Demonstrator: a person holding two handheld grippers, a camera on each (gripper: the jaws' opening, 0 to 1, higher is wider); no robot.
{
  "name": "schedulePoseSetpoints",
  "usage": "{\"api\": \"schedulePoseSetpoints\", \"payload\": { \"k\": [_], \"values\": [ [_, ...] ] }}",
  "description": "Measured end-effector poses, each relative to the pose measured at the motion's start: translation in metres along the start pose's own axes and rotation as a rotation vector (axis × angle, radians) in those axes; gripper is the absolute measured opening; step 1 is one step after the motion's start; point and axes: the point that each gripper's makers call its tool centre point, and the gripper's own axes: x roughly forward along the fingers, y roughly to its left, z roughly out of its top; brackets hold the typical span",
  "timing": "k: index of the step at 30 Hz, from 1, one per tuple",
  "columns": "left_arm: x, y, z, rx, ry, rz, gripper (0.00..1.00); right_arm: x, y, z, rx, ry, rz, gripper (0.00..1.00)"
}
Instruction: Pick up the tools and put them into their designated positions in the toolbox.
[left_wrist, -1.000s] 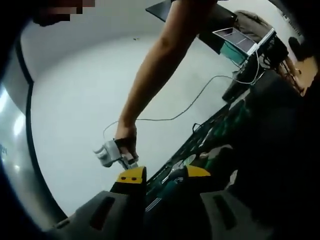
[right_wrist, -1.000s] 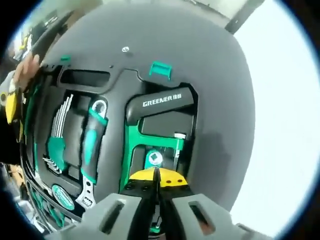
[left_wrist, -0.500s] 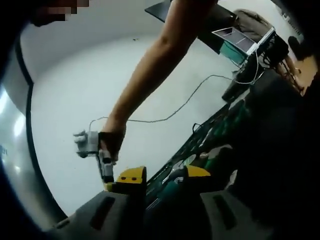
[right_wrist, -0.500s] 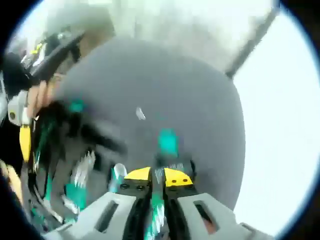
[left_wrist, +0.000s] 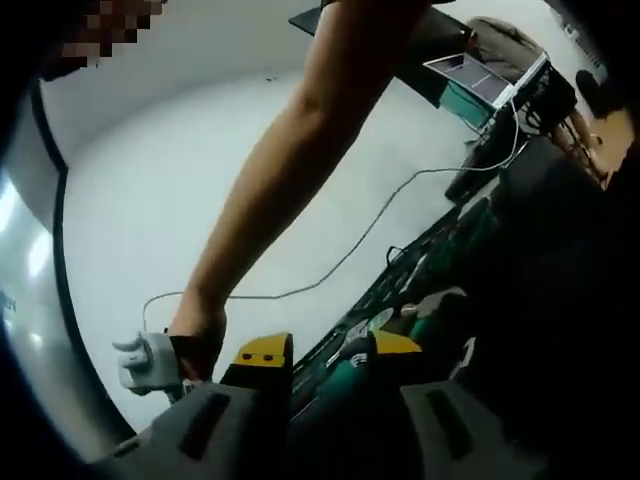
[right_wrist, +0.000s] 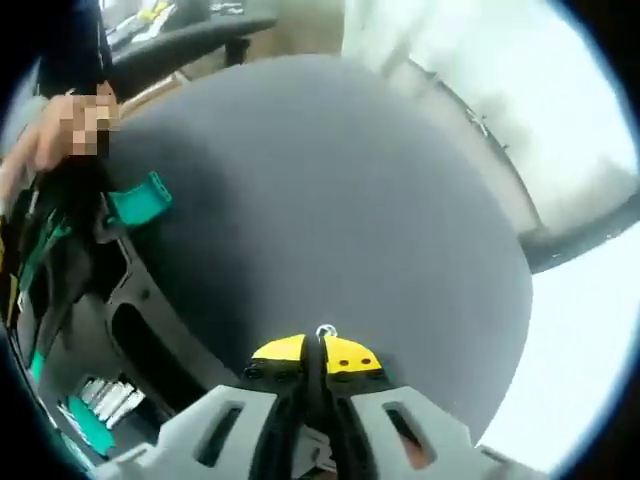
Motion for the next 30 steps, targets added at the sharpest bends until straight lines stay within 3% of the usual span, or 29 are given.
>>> {"api": "schedulePoseSetpoints", "payload": {
  "k": [8,10,17,19,23,30],
  "values": [
    [0.0,-0.001,0.001,0.004,-0.001,0.0,0.25,0.008,-0.001,-0.003,0.015,0.046,0.032,0.02],
    [0.0,-0.001,0.001,0.002,-0.001,0.0,0.25,0.005,0.003,-0.002,0.019,0.041,0.073,0.0],
    [0.0,-0.001,0.001,0.003,-0.004,-0.002,0.25,-0.037,-0.001,-0.004,0.057,-0.001,0.014,0.0],
    [0.0,-0.001,0.001,0.003,-0.003,-0.002,0.25,-0.052,0.001,-0.014,0.068,0.014,0.003,0.0],
    [0.0,-0.002,0.001,0.003,-0.005,-0.005,0.25,-0.09,0.013,-0.053,0.114,0.085,0.009,0.0],
    [0.0,-0.003,0.001,0.004,-0.008,-0.01,0.25,-0.128,0.057,-0.123,0.215,0.213,0.06,0.0]
  ]
}}
